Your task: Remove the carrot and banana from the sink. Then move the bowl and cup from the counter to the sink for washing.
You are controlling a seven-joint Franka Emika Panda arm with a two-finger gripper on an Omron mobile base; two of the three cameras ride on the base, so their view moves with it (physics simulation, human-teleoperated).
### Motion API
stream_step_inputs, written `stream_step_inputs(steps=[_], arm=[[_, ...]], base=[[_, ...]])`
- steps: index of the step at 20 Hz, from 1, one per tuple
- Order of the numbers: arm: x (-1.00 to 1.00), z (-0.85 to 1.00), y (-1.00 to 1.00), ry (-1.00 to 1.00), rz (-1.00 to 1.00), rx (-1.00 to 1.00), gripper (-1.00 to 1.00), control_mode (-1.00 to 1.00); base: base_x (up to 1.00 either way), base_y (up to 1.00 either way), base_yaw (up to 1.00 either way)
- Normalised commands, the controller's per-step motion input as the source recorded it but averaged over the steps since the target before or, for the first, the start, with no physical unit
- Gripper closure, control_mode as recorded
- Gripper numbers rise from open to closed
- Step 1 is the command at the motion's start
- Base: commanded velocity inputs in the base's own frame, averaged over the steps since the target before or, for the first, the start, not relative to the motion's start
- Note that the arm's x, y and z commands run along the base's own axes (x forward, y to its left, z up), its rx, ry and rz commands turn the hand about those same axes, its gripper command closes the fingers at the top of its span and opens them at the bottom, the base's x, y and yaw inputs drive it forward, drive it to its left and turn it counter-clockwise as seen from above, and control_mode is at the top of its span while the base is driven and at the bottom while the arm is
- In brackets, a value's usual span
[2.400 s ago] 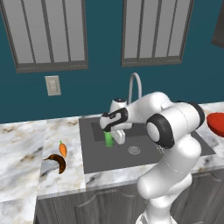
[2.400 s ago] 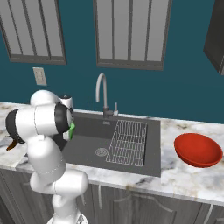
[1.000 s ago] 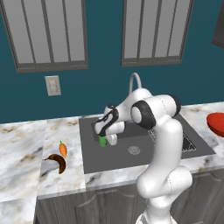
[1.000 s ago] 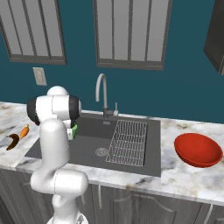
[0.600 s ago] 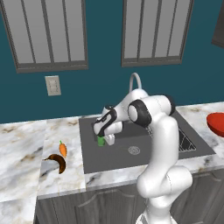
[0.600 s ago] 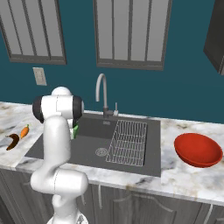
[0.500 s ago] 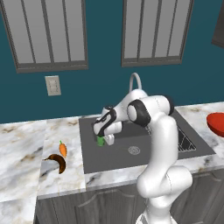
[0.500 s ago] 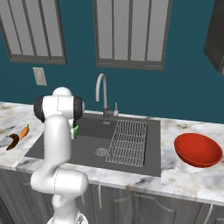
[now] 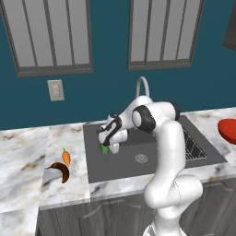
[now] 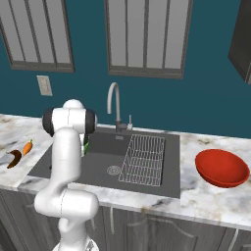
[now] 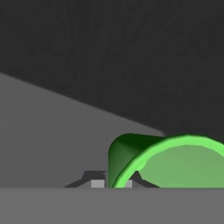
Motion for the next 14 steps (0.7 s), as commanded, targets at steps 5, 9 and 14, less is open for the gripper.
stream_step_inputs(steps=[5,9,14], arm=[[0.20,-0.23,0.11,-0.01,0.00,0.02,1.00,-1.00],[0.20,-0.20,0.11,0.00,0.00,0.00,1.00,-1.00],[0.21,-0.17,0.11,0.00,0.00,0.00,1.00,-1.00]], base=[[0.00,0.00,0.00],[0.00,0.00,0.00],[0.00,0.00,0.00]])
